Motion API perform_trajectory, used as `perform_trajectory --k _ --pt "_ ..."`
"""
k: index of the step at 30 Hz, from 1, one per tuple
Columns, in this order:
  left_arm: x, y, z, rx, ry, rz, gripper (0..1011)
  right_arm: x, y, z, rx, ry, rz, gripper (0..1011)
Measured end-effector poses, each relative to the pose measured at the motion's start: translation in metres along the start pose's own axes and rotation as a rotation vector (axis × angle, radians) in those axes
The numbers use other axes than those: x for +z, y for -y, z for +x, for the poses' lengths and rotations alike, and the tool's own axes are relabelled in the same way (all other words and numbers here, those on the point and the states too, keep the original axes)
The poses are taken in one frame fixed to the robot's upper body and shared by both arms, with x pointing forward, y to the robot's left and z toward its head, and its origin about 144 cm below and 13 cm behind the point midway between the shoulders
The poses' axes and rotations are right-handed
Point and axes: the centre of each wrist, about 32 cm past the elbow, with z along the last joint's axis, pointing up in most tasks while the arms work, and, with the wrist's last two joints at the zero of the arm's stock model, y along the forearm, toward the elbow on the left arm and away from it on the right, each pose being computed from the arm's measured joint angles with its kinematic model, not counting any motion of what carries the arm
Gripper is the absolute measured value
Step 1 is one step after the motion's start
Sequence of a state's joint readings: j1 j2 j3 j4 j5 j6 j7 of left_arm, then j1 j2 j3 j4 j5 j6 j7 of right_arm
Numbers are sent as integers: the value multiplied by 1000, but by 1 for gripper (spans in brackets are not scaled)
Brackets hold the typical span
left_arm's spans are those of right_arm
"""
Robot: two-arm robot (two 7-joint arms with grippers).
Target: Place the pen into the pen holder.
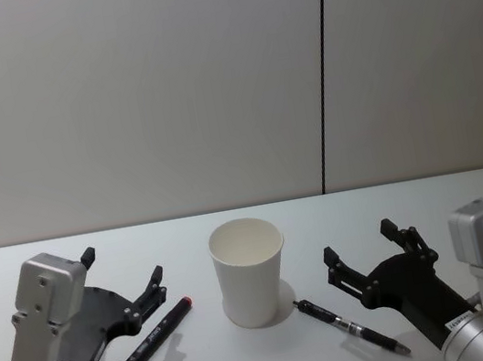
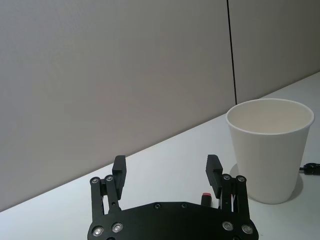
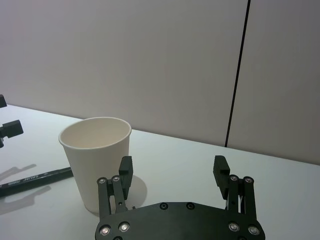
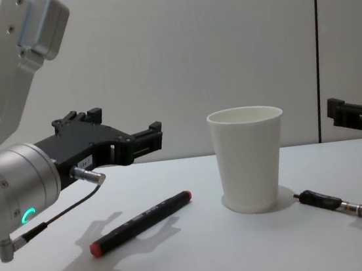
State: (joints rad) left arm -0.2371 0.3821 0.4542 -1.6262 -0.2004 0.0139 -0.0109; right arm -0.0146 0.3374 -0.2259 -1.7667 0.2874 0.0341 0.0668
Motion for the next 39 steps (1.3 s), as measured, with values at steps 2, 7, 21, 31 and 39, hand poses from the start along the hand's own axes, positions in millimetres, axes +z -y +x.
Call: perform_trajectory --k 2,7,21,31,39 --pt "0 0 0 0 0 0 1003 0 0 0 0 0 0 1001" --pt "0 0 0 0 0 0 1003 0 0 0 0 0 0 1001" --pt "0 0 0 0 0 0 1003 0 0 0 0 0 0 1001" --pt "0 0 0 0 0 0 1003 0 0 0 0 0 0 1001" --pt "0 0 0 0 0 0 1003 0 0 0 1 0 1 1001"
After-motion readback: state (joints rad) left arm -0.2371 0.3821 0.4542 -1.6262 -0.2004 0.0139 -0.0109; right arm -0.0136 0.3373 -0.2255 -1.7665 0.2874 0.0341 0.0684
